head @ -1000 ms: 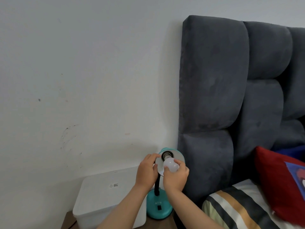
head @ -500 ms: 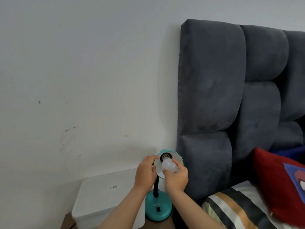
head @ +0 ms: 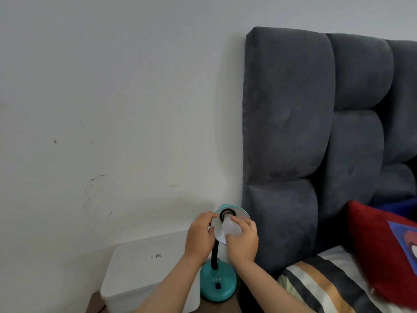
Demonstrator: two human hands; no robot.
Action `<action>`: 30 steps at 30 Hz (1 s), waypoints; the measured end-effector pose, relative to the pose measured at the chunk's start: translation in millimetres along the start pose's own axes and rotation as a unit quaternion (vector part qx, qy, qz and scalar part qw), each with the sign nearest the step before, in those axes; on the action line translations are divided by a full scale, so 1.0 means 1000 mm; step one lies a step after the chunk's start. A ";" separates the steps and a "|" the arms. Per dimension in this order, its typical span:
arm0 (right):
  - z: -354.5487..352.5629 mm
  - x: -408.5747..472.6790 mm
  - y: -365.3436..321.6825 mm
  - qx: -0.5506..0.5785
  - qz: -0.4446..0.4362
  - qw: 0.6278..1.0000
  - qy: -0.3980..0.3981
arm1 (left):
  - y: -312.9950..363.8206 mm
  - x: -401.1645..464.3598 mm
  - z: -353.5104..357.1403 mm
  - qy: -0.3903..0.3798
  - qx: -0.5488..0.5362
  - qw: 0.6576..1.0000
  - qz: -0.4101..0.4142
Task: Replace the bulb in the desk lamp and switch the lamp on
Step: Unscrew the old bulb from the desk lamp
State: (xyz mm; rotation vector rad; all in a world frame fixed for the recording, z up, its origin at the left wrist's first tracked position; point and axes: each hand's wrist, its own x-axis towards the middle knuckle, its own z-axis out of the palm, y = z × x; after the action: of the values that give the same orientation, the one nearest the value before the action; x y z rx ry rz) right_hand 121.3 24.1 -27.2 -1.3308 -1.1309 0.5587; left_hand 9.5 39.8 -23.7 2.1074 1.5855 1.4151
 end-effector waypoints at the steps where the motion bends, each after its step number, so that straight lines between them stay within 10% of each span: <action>1: 0.000 0.000 0.000 -0.006 -0.003 1.000 0.000 | 0.000 0.000 0.000 0.000 0.000 1.000 -0.001; 15: 0.002 -0.016 -0.006 0.097 0.144 0.984 0.039 | 0.003 -0.001 0.002 0.011 0.004 1.000 -0.002; 30: 0.007 -0.010 -0.010 0.081 0.114 0.988 0.065 | 0.004 -0.001 0.002 0.014 0.000 1.000 -0.004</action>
State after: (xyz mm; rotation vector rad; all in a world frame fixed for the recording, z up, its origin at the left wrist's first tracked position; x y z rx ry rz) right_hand 108.7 16.1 -22.5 -1.3415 -0.8149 0.7049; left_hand 13.9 37.8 -23.4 2.0882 1.6021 1.4469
